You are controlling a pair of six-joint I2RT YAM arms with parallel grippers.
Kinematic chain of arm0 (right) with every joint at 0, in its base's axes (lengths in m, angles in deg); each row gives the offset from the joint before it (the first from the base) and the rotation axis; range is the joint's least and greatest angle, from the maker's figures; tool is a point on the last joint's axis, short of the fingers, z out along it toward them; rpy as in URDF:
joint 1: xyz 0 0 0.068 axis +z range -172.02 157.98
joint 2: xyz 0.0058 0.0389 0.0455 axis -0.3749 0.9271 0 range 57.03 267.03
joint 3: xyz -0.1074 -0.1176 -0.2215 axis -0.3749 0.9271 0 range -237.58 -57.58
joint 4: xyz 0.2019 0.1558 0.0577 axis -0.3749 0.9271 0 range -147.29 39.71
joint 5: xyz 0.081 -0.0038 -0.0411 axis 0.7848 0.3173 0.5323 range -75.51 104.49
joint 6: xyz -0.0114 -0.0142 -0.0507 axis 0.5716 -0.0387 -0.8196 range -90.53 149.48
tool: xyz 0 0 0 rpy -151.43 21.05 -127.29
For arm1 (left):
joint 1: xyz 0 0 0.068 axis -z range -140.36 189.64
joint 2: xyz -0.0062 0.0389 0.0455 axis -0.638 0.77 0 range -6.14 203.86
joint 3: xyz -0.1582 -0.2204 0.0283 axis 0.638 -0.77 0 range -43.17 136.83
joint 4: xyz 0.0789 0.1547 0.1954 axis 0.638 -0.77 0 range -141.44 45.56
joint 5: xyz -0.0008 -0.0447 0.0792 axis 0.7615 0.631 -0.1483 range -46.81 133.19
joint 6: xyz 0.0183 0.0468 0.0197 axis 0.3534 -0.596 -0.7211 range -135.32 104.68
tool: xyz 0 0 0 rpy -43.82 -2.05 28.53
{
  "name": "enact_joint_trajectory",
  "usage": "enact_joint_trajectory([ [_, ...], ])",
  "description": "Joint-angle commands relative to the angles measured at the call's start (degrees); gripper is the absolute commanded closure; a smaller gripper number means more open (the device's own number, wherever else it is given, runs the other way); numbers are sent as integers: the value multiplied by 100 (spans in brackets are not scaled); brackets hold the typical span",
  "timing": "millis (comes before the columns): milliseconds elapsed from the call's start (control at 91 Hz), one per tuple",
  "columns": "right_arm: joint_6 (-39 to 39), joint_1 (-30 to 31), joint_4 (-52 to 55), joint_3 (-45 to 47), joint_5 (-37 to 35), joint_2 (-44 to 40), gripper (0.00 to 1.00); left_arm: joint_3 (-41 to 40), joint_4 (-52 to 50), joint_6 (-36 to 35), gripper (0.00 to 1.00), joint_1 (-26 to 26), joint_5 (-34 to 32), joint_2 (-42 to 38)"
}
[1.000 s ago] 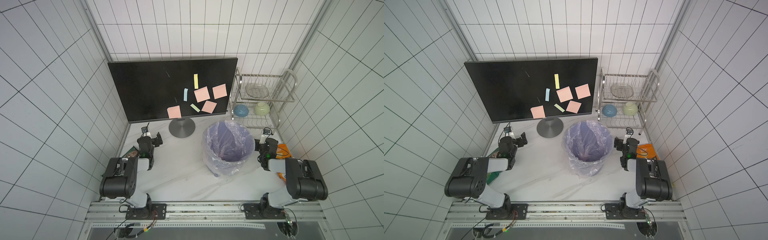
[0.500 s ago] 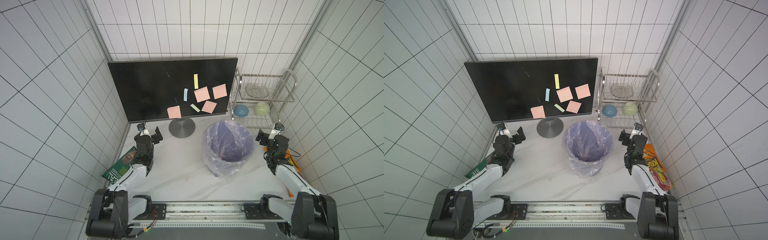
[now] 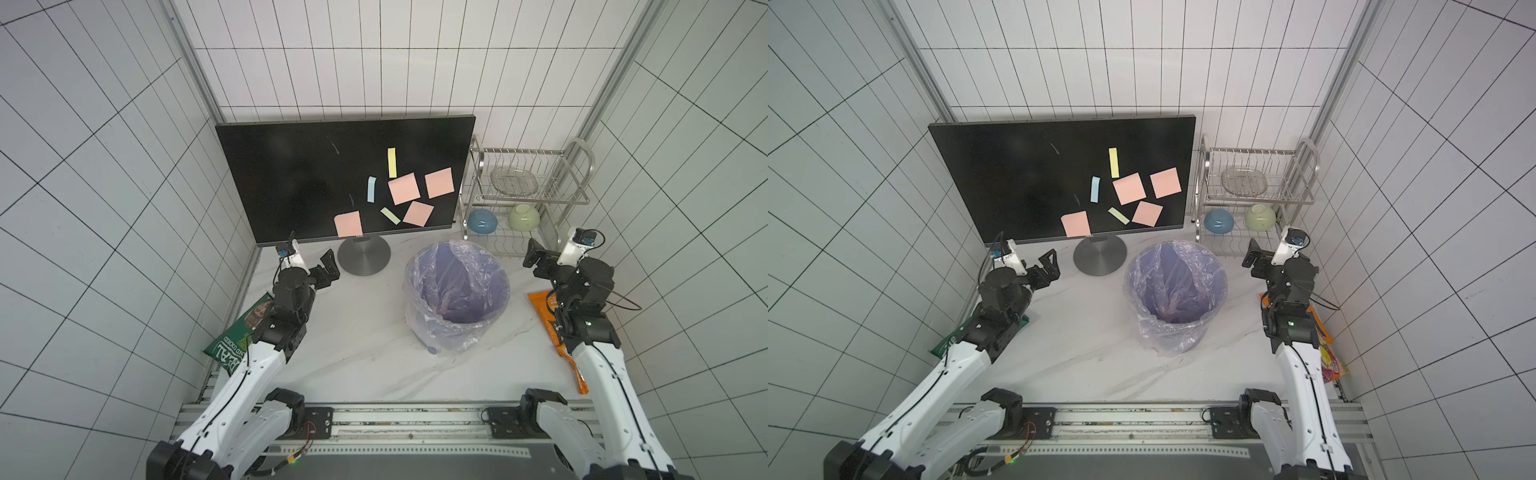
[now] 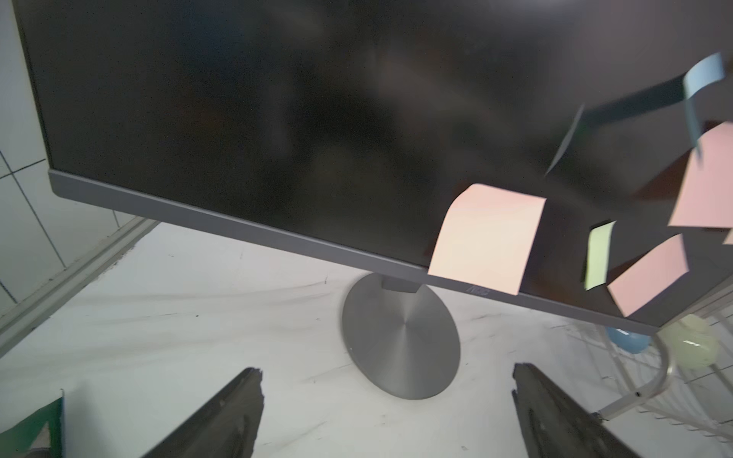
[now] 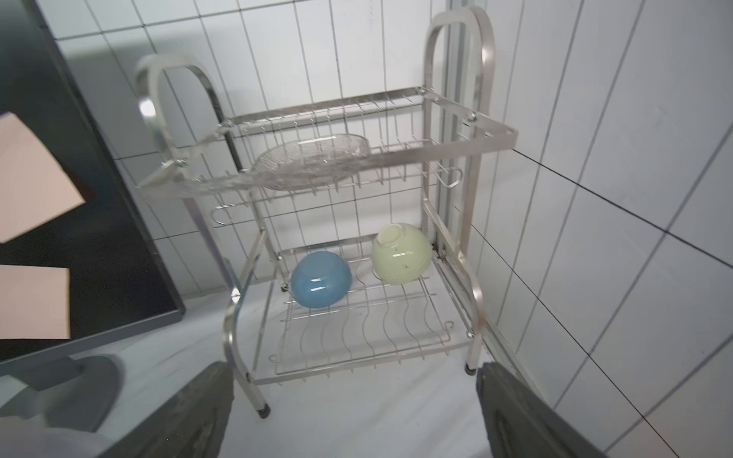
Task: Remove the sticky note from the monitor
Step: Tear off the sticky note from the monitor.
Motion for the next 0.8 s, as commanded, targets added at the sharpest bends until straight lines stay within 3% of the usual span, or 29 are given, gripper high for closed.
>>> enact_joint_trajectory([
  [0,173,168,750,-650,1253,105,1,275,-283,646,1,0,385,-71],
  [55,199,316,1095,-1045,1602,284,1,350,-204,857,1,-40,574,-46],
  [121,187,527,1503,-1434,1882,510,1,376,133,1199,1,-172,1240,66],
  [231,148,990,1908,-1818,2011,729,1,420,624,1817,1,-635,2283,413],
  [374,227,1489,2142,-2027,2002,922,1,478,1113,2338,1,-776,2965,825],
  [528,381,1884,1936,-2043,1894,1006,1,178,2270,3188,2,-622,2777,1250],
  [792,459,2196,1701,-1994,1749,1154,1,61,3652,4186,2,-70,1857,2150],
])
